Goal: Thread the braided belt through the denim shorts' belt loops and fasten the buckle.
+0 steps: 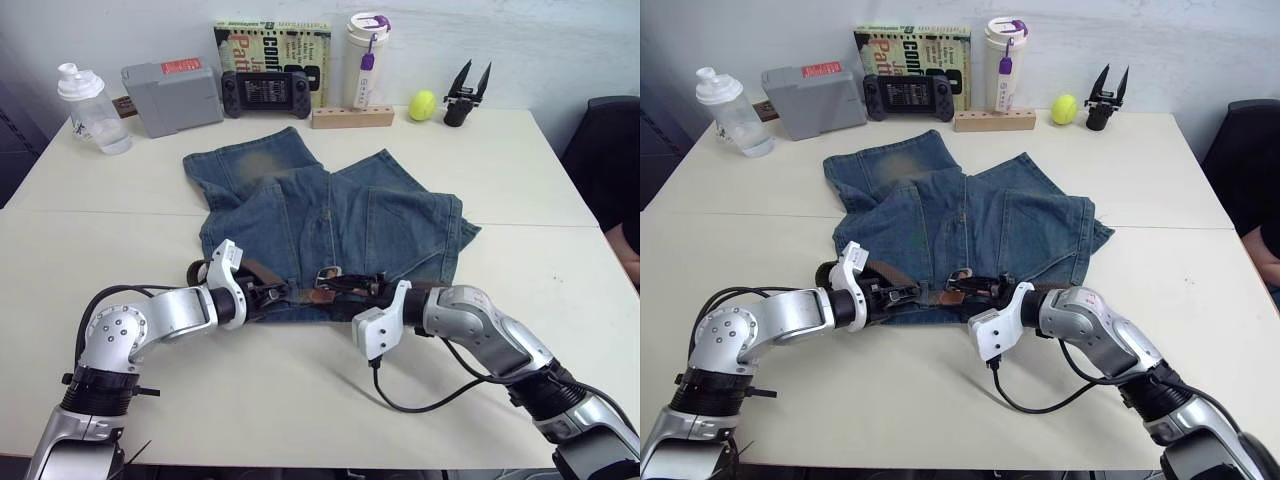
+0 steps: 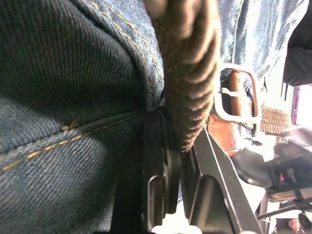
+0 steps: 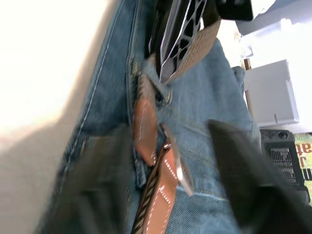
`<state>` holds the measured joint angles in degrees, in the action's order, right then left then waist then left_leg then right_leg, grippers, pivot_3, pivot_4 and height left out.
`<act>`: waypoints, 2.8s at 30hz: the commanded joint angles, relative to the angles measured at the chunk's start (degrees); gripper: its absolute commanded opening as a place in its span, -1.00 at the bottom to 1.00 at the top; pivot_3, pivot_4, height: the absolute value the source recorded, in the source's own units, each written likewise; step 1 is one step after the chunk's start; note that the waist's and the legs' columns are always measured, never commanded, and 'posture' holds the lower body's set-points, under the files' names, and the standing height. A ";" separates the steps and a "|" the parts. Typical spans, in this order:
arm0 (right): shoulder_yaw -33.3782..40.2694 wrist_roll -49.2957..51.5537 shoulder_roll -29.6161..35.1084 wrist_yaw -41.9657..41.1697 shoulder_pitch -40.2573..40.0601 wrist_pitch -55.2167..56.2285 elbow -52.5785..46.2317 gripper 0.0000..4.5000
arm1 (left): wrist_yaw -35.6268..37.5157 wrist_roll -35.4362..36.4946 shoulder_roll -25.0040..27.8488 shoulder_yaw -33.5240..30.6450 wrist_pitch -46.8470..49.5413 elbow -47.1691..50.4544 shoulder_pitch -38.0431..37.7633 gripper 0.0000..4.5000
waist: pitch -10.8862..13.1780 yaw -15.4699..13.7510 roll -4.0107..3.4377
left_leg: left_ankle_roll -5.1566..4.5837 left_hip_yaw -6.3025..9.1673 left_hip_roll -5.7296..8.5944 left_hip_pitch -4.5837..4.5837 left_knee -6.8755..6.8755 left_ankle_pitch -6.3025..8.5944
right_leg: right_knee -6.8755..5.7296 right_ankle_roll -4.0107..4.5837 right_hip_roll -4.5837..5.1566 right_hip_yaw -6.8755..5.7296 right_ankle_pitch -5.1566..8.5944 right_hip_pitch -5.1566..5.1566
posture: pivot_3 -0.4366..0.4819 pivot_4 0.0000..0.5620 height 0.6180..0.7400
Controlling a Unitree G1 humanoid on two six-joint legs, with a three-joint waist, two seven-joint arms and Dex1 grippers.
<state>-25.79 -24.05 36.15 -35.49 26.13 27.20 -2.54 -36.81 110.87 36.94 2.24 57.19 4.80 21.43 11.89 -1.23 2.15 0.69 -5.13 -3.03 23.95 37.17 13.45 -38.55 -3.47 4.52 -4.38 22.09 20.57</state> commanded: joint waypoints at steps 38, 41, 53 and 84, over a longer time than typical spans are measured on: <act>-2.32 2.19 2.33 -10.33 25.06 22.81 17.69 -1.00 | 53.39 -27.08 28.66 -10.11 17.93 11.31 -6.80 0.97 | 0.20 2.98 -0.23 | 0.26 -0.19 -0.09 -0.32 -0.30 -0.08 | -0.41 0.40 -0.05 0.13 0.24 0.16 | -0.05 -0.47 0.23; -1.51 6.26 3.73 -13.31 27.25 23.87 18.44 -1.00 | 60.35 -28.27 31.17 -13.06 17.76 16.08 -10.37 0.97 | 0.24 2.84 -0.25 | 0.32 -0.18 -0.12 0.12 -0.22 -0.05 | -0.54 0.42 -0.04 0.14 0.26 0.61 | -0.05 -0.47 0.23; 5.48 33.58 8.49 -32.25 29.85 -1.46 7.20 -1.00 | 74.23 -32.92 29.68 -20.89 10.79 20.79 -11.60 0.97 | 0.40 2.83 -0.36 | 0.30 -0.19 -0.12 0.36 -0.08 -0.06 | -0.87 0.43 -0.01 0.20 0.26 0.95 | -0.05 -0.47 0.23; 14.34 35.82 5.40 -32.45 29.44 -43.38 -1.48 -1.00 | 67.22 -51.76 12.89 -13.34 -2.70 17.50 8.63 0.97 | 0.48 2.75 -0.43 | 0.25 -0.29 -0.09 0.37 -0.08 -0.08 | -0.93 0.41 0.01 0.21 0.25 0.99 | -0.05 -0.47 0.23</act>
<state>-13.24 11.48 41.56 -68.74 54.44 -15.29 -2.10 30.64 63.17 49.57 -12.90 56.43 20.24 29.39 12.36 1.52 1.72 0.93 -5.42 -3.12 24.32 37.09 13.37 -39.47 -3.06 4.53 -4.16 22.34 21.57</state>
